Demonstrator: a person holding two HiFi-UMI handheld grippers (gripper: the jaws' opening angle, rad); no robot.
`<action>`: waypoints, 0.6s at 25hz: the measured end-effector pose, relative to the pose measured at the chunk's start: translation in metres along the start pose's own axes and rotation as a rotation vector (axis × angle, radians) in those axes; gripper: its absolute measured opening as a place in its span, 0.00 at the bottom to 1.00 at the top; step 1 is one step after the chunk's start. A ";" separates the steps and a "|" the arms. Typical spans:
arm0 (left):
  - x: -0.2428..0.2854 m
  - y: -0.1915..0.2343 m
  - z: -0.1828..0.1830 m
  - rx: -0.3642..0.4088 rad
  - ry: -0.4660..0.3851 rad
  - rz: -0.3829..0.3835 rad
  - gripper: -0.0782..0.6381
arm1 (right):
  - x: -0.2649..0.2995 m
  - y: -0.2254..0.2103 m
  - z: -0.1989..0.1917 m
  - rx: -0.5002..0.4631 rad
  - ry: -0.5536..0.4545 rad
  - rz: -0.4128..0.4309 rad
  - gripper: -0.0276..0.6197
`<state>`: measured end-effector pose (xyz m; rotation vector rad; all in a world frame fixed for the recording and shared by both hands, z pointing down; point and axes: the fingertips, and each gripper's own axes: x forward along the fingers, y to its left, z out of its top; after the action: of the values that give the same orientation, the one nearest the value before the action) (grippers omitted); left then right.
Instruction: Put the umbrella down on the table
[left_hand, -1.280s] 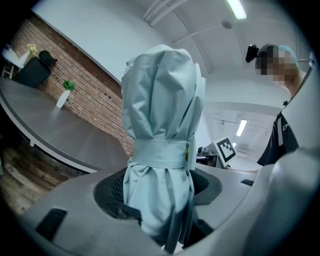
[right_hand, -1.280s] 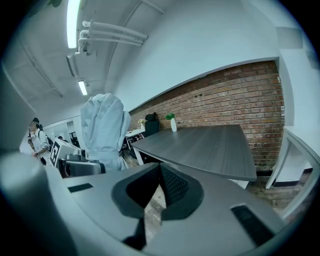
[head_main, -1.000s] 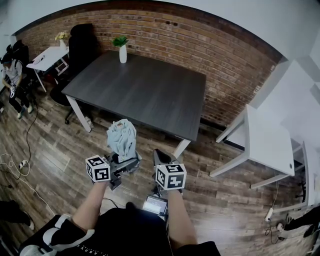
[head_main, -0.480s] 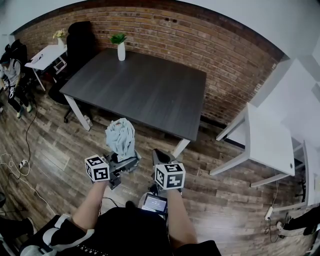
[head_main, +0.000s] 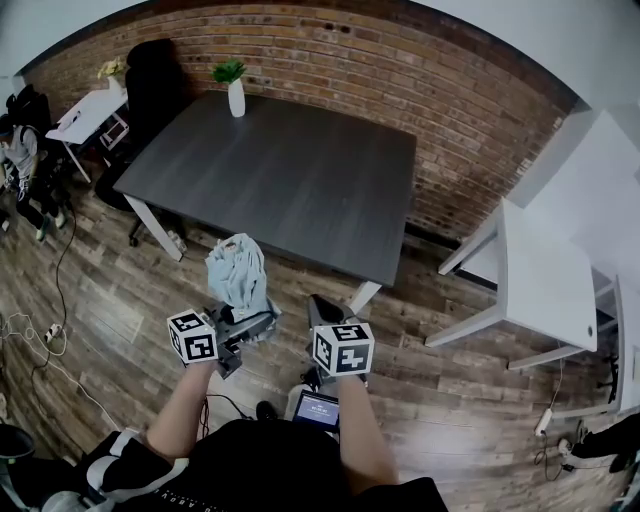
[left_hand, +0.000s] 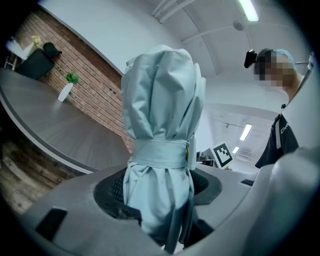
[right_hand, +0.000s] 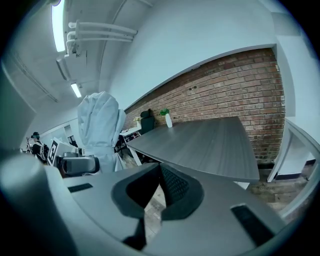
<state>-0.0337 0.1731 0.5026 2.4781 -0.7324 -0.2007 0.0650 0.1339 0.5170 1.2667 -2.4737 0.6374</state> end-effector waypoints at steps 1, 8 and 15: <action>0.004 0.003 0.002 -0.003 0.003 0.001 0.46 | 0.003 -0.005 0.002 0.005 0.000 0.001 0.06; 0.043 0.028 0.025 0.004 0.013 0.010 0.46 | 0.028 -0.046 0.024 0.027 -0.002 0.015 0.06; 0.085 0.061 0.051 0.004 0.011 0.038 0.46 | 0.061 -0.090 0.056 0.035 -0.010 0.037 0.06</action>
<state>-0.0046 0.0605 0.4938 2.4649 -0.7745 -0.1713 0.1007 0.0172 0.5188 1.2425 -2.5095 0.6880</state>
